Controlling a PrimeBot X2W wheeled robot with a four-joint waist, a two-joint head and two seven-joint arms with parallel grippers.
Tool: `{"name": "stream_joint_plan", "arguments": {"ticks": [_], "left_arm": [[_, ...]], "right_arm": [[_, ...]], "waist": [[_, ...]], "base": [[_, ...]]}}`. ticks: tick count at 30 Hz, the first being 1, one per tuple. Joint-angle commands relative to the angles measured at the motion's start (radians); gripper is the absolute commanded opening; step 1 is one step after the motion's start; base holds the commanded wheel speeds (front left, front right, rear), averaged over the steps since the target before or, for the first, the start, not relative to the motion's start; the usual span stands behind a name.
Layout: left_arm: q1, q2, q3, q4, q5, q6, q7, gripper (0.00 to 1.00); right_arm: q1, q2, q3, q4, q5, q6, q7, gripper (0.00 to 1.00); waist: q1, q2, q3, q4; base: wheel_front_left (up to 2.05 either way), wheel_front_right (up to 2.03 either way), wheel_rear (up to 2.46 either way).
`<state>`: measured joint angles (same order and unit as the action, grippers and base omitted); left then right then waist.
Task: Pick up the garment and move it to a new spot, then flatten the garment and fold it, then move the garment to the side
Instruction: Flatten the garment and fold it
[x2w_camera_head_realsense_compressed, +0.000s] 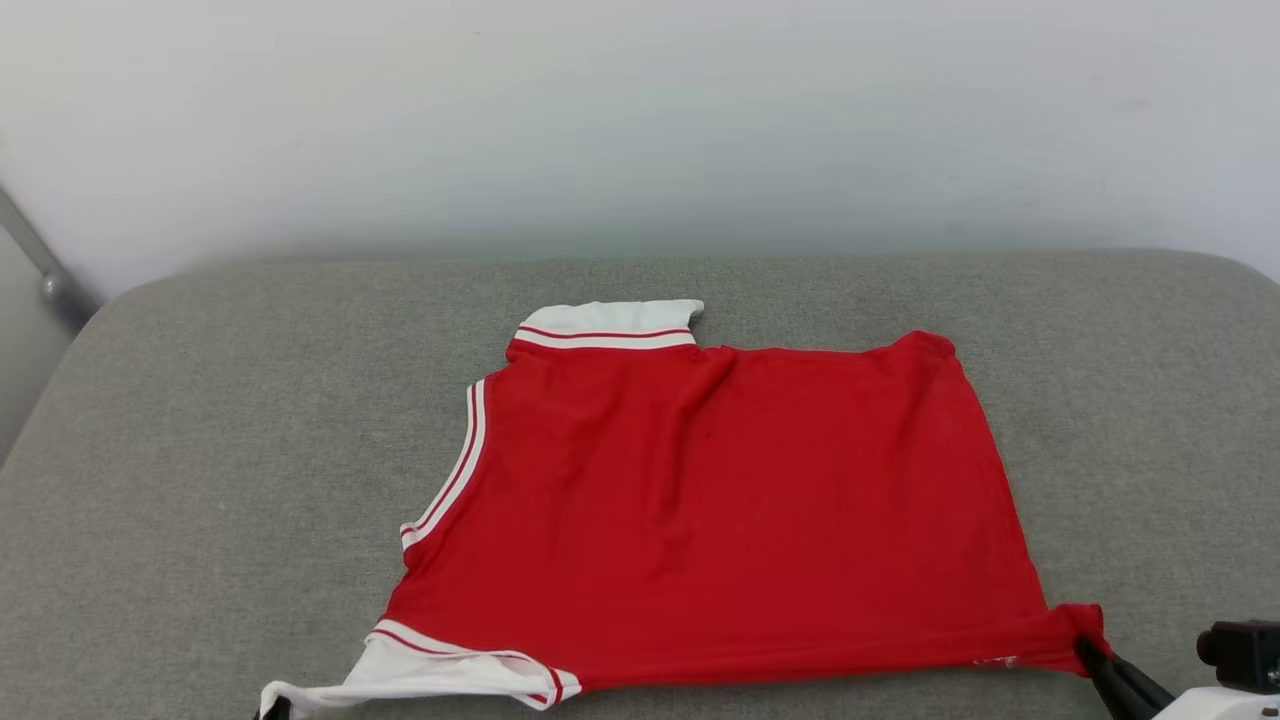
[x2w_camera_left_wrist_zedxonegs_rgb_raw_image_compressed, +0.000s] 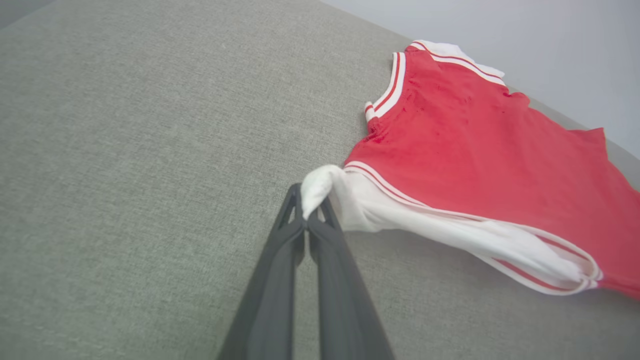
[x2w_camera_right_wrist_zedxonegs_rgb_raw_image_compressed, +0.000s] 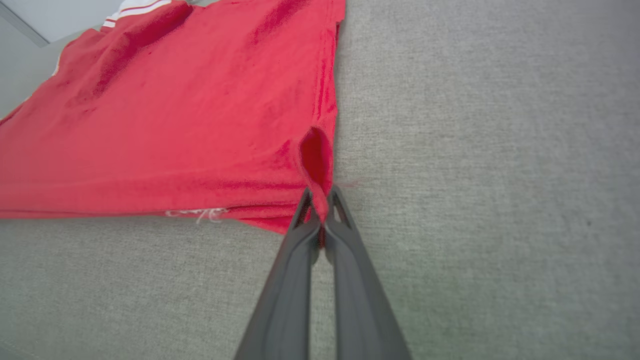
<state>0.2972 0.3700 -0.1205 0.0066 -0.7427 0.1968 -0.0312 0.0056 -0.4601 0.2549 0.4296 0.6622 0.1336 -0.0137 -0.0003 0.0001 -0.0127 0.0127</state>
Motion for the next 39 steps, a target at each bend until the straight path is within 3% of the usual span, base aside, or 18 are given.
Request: {"name": "stream_joint_plan", "arguments": {"ticks": [1, 6, 13, 20, 30, 31, 33, 34, 35, 37, 39], "left_arm": [[0.009, 0.021, 0.018, -0.028, 0.0, 0.02, 0.005, 0.0], [-0.041, 0.011, -0.012, -0.079, 0.005, 0.01, 0.026, 0.0], [-0.243, -0.006, -0.068, -0.028, 0.023, -0.049, 0.033, 0.0], [-0.434, -0.014, -0.111, 0.093, 0.051, -0.113, 0.019, 0.0], [-0.609, -0.045, -0.126, 0.282, 0.03, -0.183, -0.002, 0.0], [-0.62, -0.049, -0.13, 0.302, 0.027, -0.191, 0.0, 0.0], [-0.64, -0.055, -0.137, 0.343, 0.016, -0.208, 0.009, 0.0], [-0.648, -0.058, -0.14, 0.363, 0.008, -0.217, 0.017, 0.27], [-0.654, -0.061, -0.144, 0.382, 0.003, -0.224, 0.024, 0.45], [-0.661, -0.061, -0.144, 0.413, -0.007, -0.237, 0.024, 1.0], [-0.661, -0.06, -0.143, 0.44, -0.013, -0.245, 0.025, 1.0]], "right_arm": [[0.033, -0.001, -0.051, -0.035, -0.021, -0.005, 0.019, 0.0], [0.066, 0.05, -0.149, -0.16, -0.091, -0.004, 0.109, 0.0], [-0.036, 0.104, -0.198, -0.261, -0.176, -0.004, 0.23, 0.0], [-0.189, 0.114, -0.184, -0.219, -0.215, -0.003, 0.292, 0.0], [-0.325, 0.118, -0.141, -0.068, -0.238, -0.003, 0.278, 0.0], [-0.333, 0.124, -0.135, -0.05, -0.236, -0.004, 0.274, 0.11], [-0.342, 0.133, -0.118, -0.022, -0.24, -0.003, 0.26, 0.58], [-0.346, 0.134, -0.11, -0.01, -0.238, -0.003, 0.252, 1.0], [-0.352, 0.134, -0.101, -0.005, -0.237, -0.003, 0.234, 1.0], [-0.357, 0.138, -0.09, -0.001, -0.229, -0.004, 0.193, 1.0], [-0.352, 0.135, -0.095, -0.014, -0.236, -0.004, 0.129, 1.0]], "waist": [[0.0003, -0.0001, 0.0, 0.001], [0.0003, -0.0001, 0.017, -0.004], [0.0003, -0.0001, 0.113, -0.01], [0.0003, -0.0001, 0.226, -0.014], [0.0003, -0.0001, 0.327, -0.002], [0.0003, -0.0001, 0.331, -0.003], [0.0003, -0.0001, 0.336, -0.006], [0.0003, -0.0001, 0.337, -0.007], [0.0003, -0.0001, 0.336, -0.01], [0.0003, -0.0001, 0.327, -0.017], [0.0003, -0.0001, 0.311, -0.021]], "base": [[0.0, 0.0, 0.0], [0.0, 0.0, 0.0], [0.0, 0.0, 0.0], [0.0, 0.0, 0.0], [0.0, 0.0, 0.0], [0.0, 0.0, 0.0], [0.0, 0.0, 0.0], [0.0, 0.0, 0.0], [0.0, 0.0, 0.0], [0.0, 0.0, 0.0], [0.0, 0.0, 0.0]]}}
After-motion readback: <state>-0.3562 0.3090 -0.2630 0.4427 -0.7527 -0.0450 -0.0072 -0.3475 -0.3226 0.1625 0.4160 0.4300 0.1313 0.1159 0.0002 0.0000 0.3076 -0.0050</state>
